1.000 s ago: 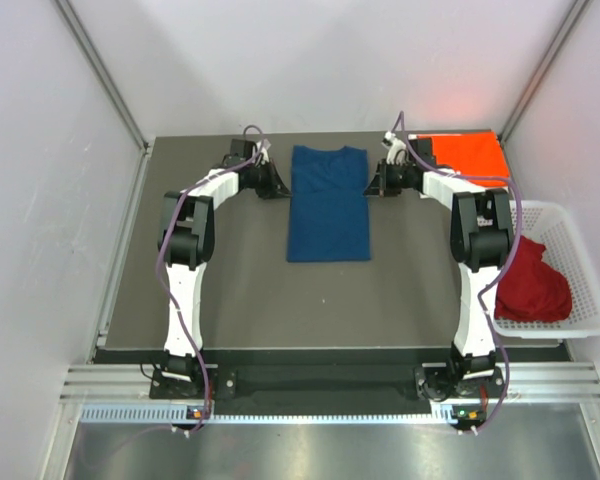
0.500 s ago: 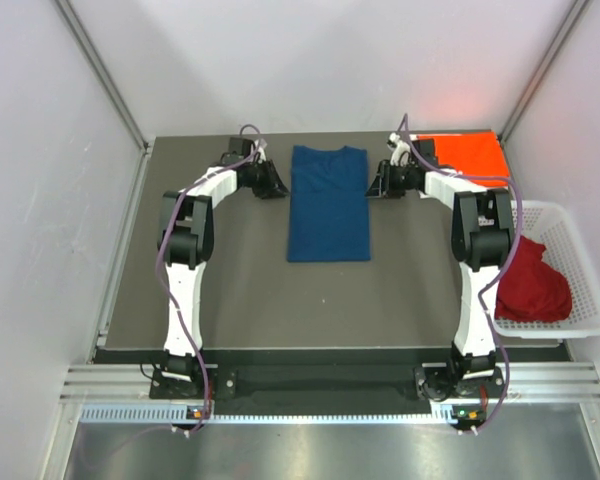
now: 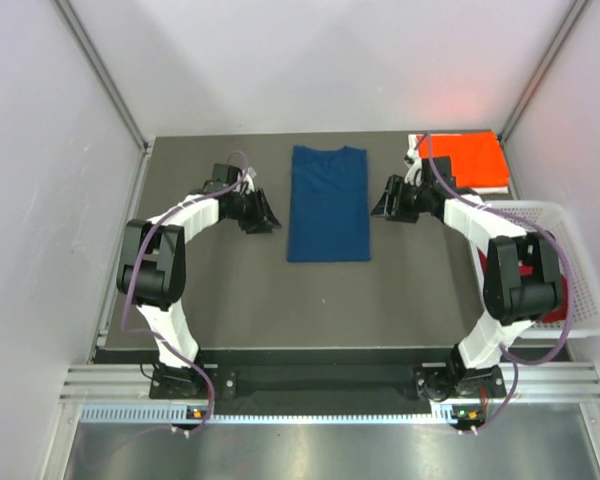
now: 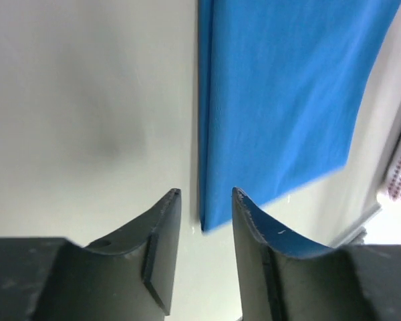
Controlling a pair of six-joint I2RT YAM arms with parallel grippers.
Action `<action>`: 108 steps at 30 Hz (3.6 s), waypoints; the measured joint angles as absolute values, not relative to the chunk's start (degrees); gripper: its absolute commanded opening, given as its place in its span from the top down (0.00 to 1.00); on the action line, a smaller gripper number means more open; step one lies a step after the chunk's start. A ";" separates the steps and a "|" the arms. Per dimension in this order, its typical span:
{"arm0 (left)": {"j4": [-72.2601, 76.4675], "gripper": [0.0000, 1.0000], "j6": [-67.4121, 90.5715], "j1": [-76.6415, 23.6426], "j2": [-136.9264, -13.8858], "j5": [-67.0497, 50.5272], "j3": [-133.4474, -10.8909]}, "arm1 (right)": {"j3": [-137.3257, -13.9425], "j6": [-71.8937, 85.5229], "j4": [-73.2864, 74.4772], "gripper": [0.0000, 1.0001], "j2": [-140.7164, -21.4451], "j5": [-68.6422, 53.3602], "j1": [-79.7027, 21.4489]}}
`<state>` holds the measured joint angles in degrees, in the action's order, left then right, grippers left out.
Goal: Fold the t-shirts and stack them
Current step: Fold the tshirt
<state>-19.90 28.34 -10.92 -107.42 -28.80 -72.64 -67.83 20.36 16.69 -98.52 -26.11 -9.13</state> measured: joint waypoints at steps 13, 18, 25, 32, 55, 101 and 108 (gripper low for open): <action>-13.28 0.56 34.28 -12.23 -106.48 -36.38 -58.96 | -51.33 26.46 14.76 0.41 -93.84 -22.65 -13.98; -12.51 0.56 34.68 -12.93 -106.48 -36.25 -58.54 | -49.25 28.84 12.14 0.42 -94.13 -21.74 -16.51; -11.25 0.57 34.89 -14.61 -106.48 -36.23 -58.15 | -46.76 31.31 6.57 0.58 -94.28 -22.06 -17.08; -10.02 0.60 35.64 -15.16 -106.96 -36.64 -57.82 | -45.63 32.05 3.49 0.79 -95.44 -22.06 -17.10; -8.32 1.00 39.66 -21.28 -96.31 -32.25 -43.62 | -31.29 31.46 5.04 1.00 -80.90 -20.51 -18.35; -30.22 1.00 39.07 -23.99 -86.32 -16.80 -70.67 | -51.03 29.26 32.23 1.00 -64.73 -0.43 -26.52; -30.02 1.00 37.69 -20.67 -98.43 -17.76 -82.52 | -62.04 24.99 30.79 1.00 -78.17 -1.37 -21.85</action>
<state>-30.02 37.69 -20.67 -98.43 -17.76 -82.52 -62.04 24.99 30.79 -78.17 -1.37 -21.85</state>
